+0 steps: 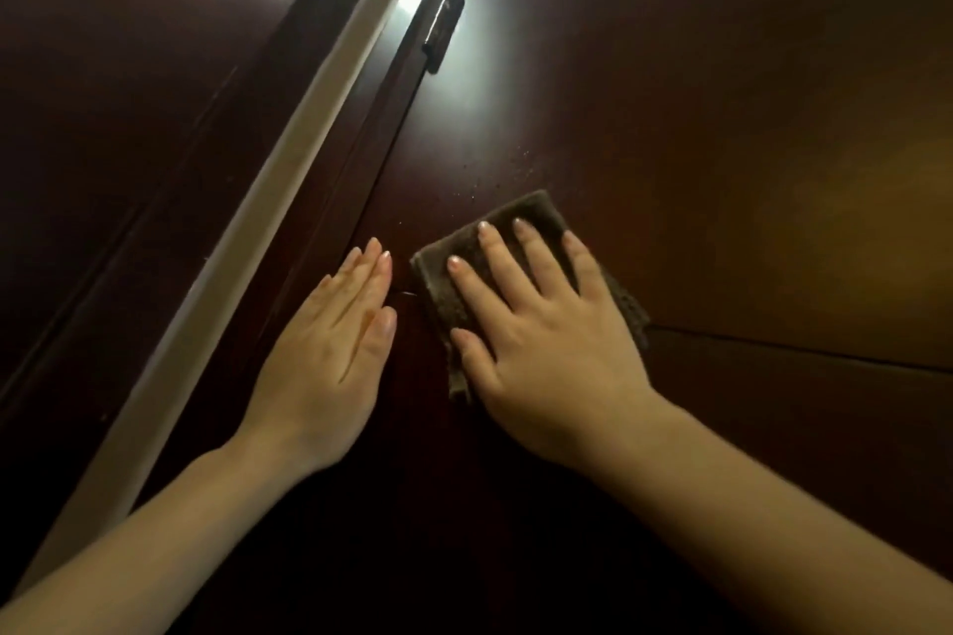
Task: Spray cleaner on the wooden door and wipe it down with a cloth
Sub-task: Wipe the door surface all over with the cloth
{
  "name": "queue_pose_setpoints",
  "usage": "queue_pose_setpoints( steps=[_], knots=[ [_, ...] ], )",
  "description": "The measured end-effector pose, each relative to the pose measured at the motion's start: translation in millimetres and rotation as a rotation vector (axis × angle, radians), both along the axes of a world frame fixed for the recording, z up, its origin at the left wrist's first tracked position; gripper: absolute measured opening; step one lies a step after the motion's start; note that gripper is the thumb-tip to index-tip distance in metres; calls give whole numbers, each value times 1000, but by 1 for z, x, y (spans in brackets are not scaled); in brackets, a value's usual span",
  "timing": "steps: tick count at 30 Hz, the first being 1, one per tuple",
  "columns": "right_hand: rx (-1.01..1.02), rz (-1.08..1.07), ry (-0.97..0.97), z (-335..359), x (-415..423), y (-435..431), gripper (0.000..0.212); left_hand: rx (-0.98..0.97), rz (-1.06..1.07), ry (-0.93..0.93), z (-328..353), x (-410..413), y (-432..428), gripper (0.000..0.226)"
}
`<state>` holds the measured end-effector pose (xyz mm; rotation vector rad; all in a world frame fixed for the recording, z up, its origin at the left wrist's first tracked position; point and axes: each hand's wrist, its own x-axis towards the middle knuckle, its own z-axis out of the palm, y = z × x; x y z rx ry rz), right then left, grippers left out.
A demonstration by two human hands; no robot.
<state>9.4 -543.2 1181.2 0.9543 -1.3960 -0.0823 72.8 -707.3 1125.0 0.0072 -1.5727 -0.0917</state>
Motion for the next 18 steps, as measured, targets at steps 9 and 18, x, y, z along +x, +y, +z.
queue_pose_setpoints(
  steps=[9, 18],
  knots=[
    [-243, -120, -116, 103, -6, 33, 56, 11, 38, -5, -2, -2, 1, 66],
    [-59, 16, -43, 57, 22, -40, 54, -15, -13, 79, -2, -5, -5, 68]
  ],
)
